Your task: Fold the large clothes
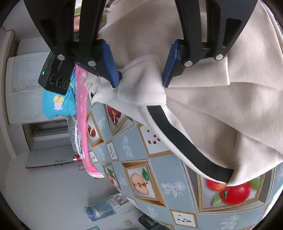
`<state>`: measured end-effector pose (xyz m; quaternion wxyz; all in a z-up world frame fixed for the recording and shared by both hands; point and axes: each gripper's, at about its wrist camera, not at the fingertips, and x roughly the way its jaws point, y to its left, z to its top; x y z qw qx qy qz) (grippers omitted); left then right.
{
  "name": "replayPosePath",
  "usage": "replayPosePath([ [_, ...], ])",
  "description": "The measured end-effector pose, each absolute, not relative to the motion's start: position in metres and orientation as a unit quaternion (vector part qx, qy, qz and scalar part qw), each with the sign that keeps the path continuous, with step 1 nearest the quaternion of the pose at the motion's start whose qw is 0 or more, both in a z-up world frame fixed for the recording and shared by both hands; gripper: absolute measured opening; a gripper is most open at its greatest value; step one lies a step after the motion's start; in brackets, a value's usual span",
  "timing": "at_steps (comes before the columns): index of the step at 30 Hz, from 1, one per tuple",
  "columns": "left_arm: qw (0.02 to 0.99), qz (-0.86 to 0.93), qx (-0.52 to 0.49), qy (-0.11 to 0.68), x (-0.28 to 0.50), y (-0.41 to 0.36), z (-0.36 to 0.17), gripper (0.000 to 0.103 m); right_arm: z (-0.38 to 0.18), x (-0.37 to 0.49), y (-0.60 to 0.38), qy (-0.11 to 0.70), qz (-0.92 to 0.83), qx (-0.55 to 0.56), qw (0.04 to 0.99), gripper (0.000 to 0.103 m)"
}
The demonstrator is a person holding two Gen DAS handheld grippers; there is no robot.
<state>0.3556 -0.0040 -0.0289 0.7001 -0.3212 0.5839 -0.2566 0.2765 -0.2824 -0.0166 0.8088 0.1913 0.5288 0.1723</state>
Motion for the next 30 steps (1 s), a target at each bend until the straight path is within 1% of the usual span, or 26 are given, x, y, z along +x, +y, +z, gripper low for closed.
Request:
replayPosePath([
  [4, 0.702, -0.256, -0.318, 0.584, 0.357, -0.007, -0.03, 0.049, -0.017, 0.277, -0.282, 0.529, 0.173, 0.192, 0.808, 0.013],
  [6, 0.703, -0.253, -0.315, 0.585, 0.357, -0.007, -0.032, 0.045, -0.016, 0.277, -0.283, 0.529, 0.172, 0.192, 0.808, 0.013],
  [8, 0.706, -0.25, -0.308, 0.586, 0.357, -0.008, -0.034, 0.037, -0.016, 0.277, -0.283, 0.529, 0.172, 0.193, 0.808, 0.013],
  [11, 0.71, -0.247, -0.3, 0.587, 0.358, -0.008, -0.037, 0.03, -0.016, 0.278, -0.284, 0.53, 0.172, 0.195, 0.808, 0.013],
  [19, 0.712, -0.248, -0.296, 0.587, 0.363, -0.011, -0.039, 0.029, -0.015, 0.278, -0.286, 0.528, 0.172, 0.205, 0.806, 0.013],
  [21, 0.724, -0.243, -0.274, 0.584, 0.363, -0.014, -0.036, 0.024, -0.011, 0.276, -0.29, 0.526, 0.175, 0.211, 0.805, 0.013],
  [22, 0.732, -0.241, -0.257, 0.583, 0.363, -0.016, -0.034, 0.022, -0.008, 0.274, -0.293, 0.523, 0.177, 0.216, 0.805, 0.016],
  [23, 0.738, -0.241, -0.243, 0.582, 0.362, -0.018, -0.033, 0.021, -0.003, 0.27, -0.299, 0.518, 0.176, 0.221, 0.807, 0.022],
  [24, 0.741, -0.241, -0.235, 0.582, 0.361, -0.019, -0.032, 0.021, 0.001, 0.267, -0.305, 0.514, 0.174, 0.225, 0.81, 0.036],
  [25, 0.744, -0.242, -0.226, 0.581, 0.361, -0.02, -0.031, 0.021, 0.007, 0.261, -0.316, 0.505, 0.166, 0.234, 0.814, 0.045],
  [30, 0.749, -0.247, -0.203, 0.581, 0.361, -0.023, -0.029, 0.021, 0.016, 0.235, -0.377, 0.49, 0.115, 0.291, 0.814, 0.046],
])
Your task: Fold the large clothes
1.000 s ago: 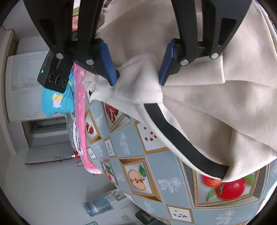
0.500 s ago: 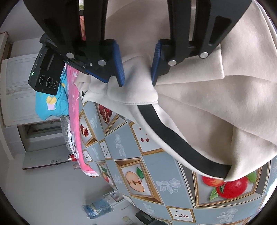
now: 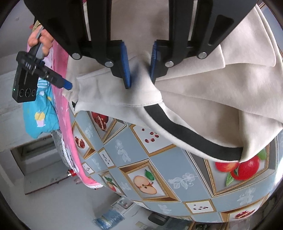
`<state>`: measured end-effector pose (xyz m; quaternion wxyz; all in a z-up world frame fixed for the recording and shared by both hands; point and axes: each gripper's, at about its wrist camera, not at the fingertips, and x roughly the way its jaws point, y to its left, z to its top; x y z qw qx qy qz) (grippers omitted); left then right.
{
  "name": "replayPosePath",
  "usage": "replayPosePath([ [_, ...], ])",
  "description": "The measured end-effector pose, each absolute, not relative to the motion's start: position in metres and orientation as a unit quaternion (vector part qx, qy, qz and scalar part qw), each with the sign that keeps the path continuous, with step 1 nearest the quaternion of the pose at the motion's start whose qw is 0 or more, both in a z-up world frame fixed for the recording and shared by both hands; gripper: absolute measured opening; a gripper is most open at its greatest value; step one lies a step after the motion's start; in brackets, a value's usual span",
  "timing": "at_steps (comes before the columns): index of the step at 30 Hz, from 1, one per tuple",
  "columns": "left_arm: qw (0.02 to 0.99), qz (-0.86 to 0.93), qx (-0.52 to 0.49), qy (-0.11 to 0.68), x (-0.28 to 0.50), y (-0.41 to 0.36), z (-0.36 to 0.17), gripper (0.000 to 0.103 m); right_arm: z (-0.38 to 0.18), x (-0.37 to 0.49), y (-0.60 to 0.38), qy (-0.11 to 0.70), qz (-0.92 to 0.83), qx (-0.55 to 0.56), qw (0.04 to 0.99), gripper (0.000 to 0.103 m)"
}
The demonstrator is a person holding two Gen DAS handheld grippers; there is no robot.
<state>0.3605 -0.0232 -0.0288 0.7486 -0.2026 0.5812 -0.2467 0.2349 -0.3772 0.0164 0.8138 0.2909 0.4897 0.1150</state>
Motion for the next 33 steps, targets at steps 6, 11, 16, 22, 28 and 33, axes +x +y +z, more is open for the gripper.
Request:
replayPosePath([
  [6, 0.743, -0.256, -0.198, 0.587, 0.362, -0.024, -0.03, 0.021, -0.005, 0.222, -0.402, 0.512, 0.096, 0.341, 0.782, 0.046],
  [11, 0.723, -0.264, -0.225, 0.598, 0.36, -0.017, -0.031, 0.021, -0.017, 0.235, -0.398, 0.522, 0.102, 0.357, 0.768, 0.046],
  [16, 0.699, -0.273, -0.257, 0.609, 0.357, -0.008, -0.036, 0.022, -0.026, 0.247, -0.394, 0.539, 0.099, 0.365, 0.753, 0.041],
  [22, 0.703, -0.276, -0.253, 0.605, 0.356, -0.011, -0.037, 0.022, -0.022, 0.241, -0.384, 0.546, 0.121, 0.35, 0.752, 0.025],
  [28, 0.747, -0.268, -0.173, 0.584, 0.357, -0.024, -0.029, 0.012, -0.017, 0.236, -0.369, 0.556, 0.133, 0.291, 0.767, 0.013],
  [33, 0.777, -0.252, -0.114, 0.565, 0.37, -0.034, -0.03, 0.011, -0.011, 0.242, -0.353, 0.556, 0.112, 0.204, 0.798, 0.011],
])
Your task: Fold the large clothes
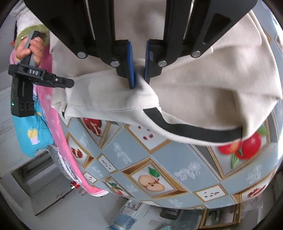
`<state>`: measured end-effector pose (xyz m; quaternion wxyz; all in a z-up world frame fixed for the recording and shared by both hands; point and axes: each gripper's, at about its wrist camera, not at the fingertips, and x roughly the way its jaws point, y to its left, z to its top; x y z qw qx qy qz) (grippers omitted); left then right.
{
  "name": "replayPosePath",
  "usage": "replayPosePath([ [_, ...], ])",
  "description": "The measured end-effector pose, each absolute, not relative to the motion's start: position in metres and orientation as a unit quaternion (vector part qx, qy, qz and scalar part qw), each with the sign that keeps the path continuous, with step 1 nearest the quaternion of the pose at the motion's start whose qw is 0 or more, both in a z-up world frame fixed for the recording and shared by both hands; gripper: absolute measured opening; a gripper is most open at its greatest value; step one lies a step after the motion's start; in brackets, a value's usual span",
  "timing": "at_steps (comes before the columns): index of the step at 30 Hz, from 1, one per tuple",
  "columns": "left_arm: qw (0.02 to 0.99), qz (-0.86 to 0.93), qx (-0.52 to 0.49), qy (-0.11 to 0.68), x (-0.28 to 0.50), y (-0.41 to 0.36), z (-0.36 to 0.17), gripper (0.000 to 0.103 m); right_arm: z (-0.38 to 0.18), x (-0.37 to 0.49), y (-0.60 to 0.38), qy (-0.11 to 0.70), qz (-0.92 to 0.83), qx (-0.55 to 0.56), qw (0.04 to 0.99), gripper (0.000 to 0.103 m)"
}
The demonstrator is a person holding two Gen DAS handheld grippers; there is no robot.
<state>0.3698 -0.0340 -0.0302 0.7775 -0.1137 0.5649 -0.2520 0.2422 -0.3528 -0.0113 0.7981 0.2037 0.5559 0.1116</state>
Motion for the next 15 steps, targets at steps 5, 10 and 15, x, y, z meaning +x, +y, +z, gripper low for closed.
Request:
replayPosePath([
  [5, 0.799, -0.235, -0.081, 0.548, 0.387, -0.041, -0.028, 0.011, -0.014, 0.264, -0.35, 0.554, 0.094, 0.175, 0.808, 0.01],
  [10, 0.809, -0.229, -0.039, 0.54, 0.396, -0.052, -0.027, 0.011, -0.018, 0.279, -0.355, 0.552, 0.082, 0.17, 0.812, 0.01],
  [15, 0.803, -0.246, -0.025, 0.543, 0.383, -0.046, -0.034, 0.013, -0.02, 0.263, -0.353, 0.545, 0.094, 0.147, 0.82, 0.011],
])
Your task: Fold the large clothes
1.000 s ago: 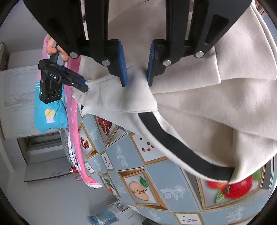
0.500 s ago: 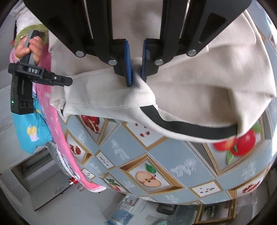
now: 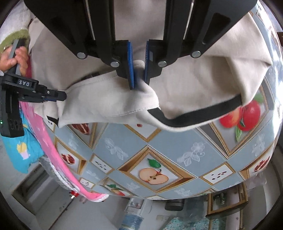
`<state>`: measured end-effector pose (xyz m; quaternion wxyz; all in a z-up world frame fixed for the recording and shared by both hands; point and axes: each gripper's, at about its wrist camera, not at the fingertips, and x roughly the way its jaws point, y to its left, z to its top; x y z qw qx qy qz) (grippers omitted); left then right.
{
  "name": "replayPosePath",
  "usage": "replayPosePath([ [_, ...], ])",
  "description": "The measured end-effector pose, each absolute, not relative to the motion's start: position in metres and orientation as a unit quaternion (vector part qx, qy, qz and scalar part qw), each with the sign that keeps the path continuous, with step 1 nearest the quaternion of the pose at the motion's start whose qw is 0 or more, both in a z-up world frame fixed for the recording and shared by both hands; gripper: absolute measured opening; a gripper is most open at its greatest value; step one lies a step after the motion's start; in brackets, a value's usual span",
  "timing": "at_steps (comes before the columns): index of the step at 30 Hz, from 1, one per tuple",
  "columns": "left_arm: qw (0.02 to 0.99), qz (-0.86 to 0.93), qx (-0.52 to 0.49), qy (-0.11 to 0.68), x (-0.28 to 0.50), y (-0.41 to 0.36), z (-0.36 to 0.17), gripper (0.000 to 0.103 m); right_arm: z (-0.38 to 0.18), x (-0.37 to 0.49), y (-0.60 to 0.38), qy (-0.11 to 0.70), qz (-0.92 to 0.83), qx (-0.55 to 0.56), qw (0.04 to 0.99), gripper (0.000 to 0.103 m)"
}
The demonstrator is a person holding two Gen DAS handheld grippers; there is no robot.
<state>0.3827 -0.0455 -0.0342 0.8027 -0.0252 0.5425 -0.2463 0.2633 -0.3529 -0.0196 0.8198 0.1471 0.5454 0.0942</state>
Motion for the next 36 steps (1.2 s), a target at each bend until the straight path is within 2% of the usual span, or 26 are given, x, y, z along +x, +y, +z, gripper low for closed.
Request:
replayPosePath([
  [3, 0.796, -0.253, -0.046, 0.547, 0.382, -0.038, -0.036, 0.013, -0.02, 0.261, -0.351, 0.547, 0.1, 0.151, 0.817, 0.014],
  [5, 0.795, -0.252, -0.049, 0.549, 0.383, -0.039, -0.036, 0.013, -0.017, 0.26, -0.354, 0.55, 0.086, 0.152, 0.817, 0.027],
  [6, 0.797, -0.25, -0.044, 0.548, 0.382, -0.041, -0.036, 0.013, -0.011, 0.258, -0.355, 0.547, 0.067, 0.144, 0.822, 0.039],
  [7, 0.799, -0.249, -0.035, 0.545, 0.381, -0.043, -0.035, 0.013, -0.006, 0.257, -0.355, 0.54, 0.053, 0.136, 0.829, 0.043],
  [12, 0.802, -0.249, -0.031, 0.542, 0.379, -0.044, -0.034, 0.013, 0.032, 0.24, -0.36, 0.482, 0.003, 0.116, 0.869, 0.045],
  [14, 0.802, -0.248, -0.031, 0.542, 0.38, -0.045, -0.034, 0.013, 0.042, 0.242, -0.346, 0.46, 0.021, 0.112, 0.88, 0.039],
  [15, 0.803, -0.247, -0.031, 0.542, 0.379, -0.045, -0.034, 0.013, 0.043, 0.245, -0.334, 0.455, 0.049, 0.113, 0.882, 0.032],
  [17, 0.804, -0.244, -0.031, 0.541, 0.379, -0.045, -0.034, 0.013, 0.037, 0.256, -0.31, 0.459, 0.1, 0.114, 0.875, 0.025],
  [19, 0.805, -0.244, -0.033, 0.54, 0.378, -0.045, -0.034, 0.013, 0.026, 0.269, -0.287, 0.471, 0.139, 0.114, 0.864, 0.013],
  [20, 0.805, -0.243, -0.034, 0.54, 0.378, -0.044, -0.034, 0.013, 0.016, 0.276, -0.278, 0.482, 0.145, 0.111, 0.857, 0.011],
  [22, 0.806, -0.243, -0.038, 0.538, 0.377, -0.041, -0.034, 0.013, -0.007, 0.287, -0.273, 0.508, 0.139, 0.107, 0.844, 0.009],
  [25, 0.814, -0.228, -0.036, 0.534, 0.378, -0.032, -0.028, 0.023, -0.016, 0.29, -0.279, 0.508, 0.146, 0.116, 0.841, 0.009],
  [28, 0.85, -0.18, -0.042, 0.493, 0.378, -0.013, -0.004, 0.021, -0.017, 0.289, -0.279, 0.512, 0.147, 0.104, 0.84, 0.009],
  [31, 0.858, -0.206, -0.055, 0.467, 0.377, -0.013, 0.015, 0.021, -0.016, 0.292, -0.273, 0.513, 0.146, 0.087, 0.842, 0.009],
  [36, 0.826, -0.267, 0.018, 0.496, 0.37, -0.068, 0.003, 0.021, -0.019, 0.29, -0.275, 0.509, 0.148, 0.087, 0.844, 0.009],
])
